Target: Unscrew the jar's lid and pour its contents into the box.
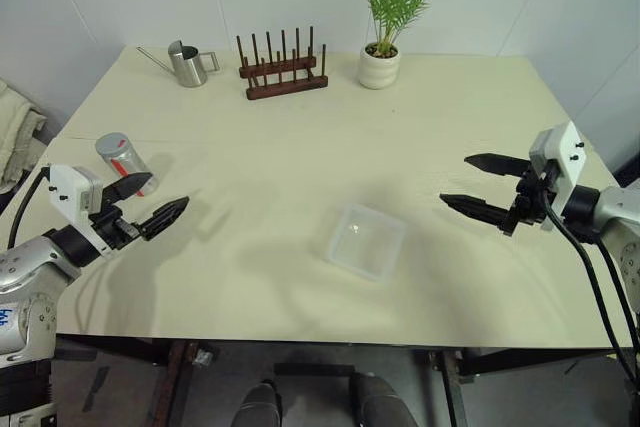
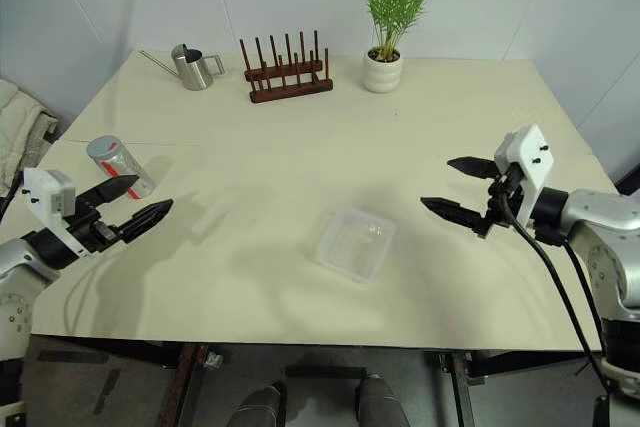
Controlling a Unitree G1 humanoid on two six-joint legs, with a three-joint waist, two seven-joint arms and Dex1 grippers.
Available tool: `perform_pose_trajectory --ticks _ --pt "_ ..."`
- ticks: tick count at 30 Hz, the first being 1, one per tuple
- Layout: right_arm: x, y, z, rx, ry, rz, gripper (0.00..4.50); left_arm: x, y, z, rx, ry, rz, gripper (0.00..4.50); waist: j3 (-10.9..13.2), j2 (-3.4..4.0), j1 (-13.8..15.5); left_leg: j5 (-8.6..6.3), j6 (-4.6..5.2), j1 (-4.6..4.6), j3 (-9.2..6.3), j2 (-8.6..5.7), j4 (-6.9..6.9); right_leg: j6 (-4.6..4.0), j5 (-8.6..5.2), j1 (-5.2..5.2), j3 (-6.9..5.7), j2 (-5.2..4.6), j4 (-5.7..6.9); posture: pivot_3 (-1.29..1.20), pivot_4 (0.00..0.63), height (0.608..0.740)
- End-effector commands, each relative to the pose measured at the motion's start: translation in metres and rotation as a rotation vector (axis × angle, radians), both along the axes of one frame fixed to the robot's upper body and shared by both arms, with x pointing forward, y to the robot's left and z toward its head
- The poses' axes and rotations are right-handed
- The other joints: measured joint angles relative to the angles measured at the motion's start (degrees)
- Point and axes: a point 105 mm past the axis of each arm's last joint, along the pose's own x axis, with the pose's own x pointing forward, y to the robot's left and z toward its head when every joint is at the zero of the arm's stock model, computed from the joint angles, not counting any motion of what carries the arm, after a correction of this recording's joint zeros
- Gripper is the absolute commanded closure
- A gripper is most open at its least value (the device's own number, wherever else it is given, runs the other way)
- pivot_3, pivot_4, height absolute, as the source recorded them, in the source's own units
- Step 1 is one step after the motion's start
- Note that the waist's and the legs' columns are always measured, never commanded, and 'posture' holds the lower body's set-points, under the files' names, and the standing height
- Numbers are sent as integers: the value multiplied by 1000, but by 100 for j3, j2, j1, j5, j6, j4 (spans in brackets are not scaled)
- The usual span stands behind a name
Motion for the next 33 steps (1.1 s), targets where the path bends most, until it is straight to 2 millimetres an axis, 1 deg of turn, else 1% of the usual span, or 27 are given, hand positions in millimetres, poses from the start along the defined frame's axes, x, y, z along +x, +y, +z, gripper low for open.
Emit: perform_pose_trajectory --ticks 1,5,10,12,14,16,17,19,21,22,25,28,30,31,33 --pt "-8 -3 13 13 -61 -2 0 0 2 10 16 -48 13 10 0 0 6 0 0 0 0 0 1 0 0 0 0 1 0 0 150 740" --pt "-9 -2 12 29 -69 6 0 2 3 11 19 -57 28 10 0 0 -9 0 0 1 4 0 1 -1 0 0 6 1 0 0 150 740" --pt "-4 6 14 57 -75 39 0 4 7 15 18 -87 89 10 0 0 -5 0 0 2 6 0 3 1 1 0 9 1 1 0 150 740" --pt "-3 13 13 55 -72 64 0 4 12 16 15 -98 130 10 0 0 -3 0 0 2 6 0 5 2 1 0 10 1 1 0 150 740" --pt "-3 15 12 67 -64 115 0 2 11 18 15 -122 199 10 0 0 -5 0 0 2 6 0 5 4 2 0 9 1 0 0 150 740" --pt "-1 23 8 54 -53 158 0 1 16 20 5 -143 266 10 -1 -1 -7 0 0 2 7 0 4 42 23 1 10 1 -4 0 150 740" --pt "0 27 5 48 -48 181 0 1 19 20 -7 -152 317 10 -1 -1 -7 0 0 2 7 0 4 44 24 1 12 1 -4 0 150 740" --pt "2 31 3 34 -35 228 0 1 22 16 -35 -155 439 10 -1 -1 -3 0 0 2 7 0 5 45 25 1 12 1 -4 0 150 740" --pt "-1 36 -1 12 -8 300 0 3 23 6 -57 -135 560 10 -1 -1 12 0 0 1 8 -2 8 49 27 2 13 1 -4 0 150 740" --pt "-2 38 -2 9 4 320 0 5 24 3 -60 -123 598 10 0 -1 19 0 0 0 8 -4 11 53 30 2 14 -1 -5 0 150 740" --pt "-2 42 -3 13 17 357 0 6 23 3 -66 -134 664 10 -1 -3 42 0 0 -1 8 -6 20 57 33 4 14 0 -2 0 150 740" --pt "10 44 -1 8 -4 354 0 11 38 2 -95 -153 790 10 -1 -3 31 0 0 0 9 -8 29 57 38 7 16 0 -4 0 150 740" --pt "19 48 3 15 -31 362 0 16 55 -8 -146 -123 901 10 -2 -2 20 0 0 0 9 -7 38 55 42 10 16 2 -6 0 150 740" --pt "21 50 4 19 -40 368 0 18 60 -12 -162 -118 932 10 -2 -2 10 2 2 1 10 -8 42 55 44 12 17 3 -6 0 150 740" --pt "25 54 5 21 -49 378 0 21 67 -10 -168 -149 955 10 -2 -3 -1 3 3 1 10 -6 44 56 48 13 18 6 -7 0 150 740"
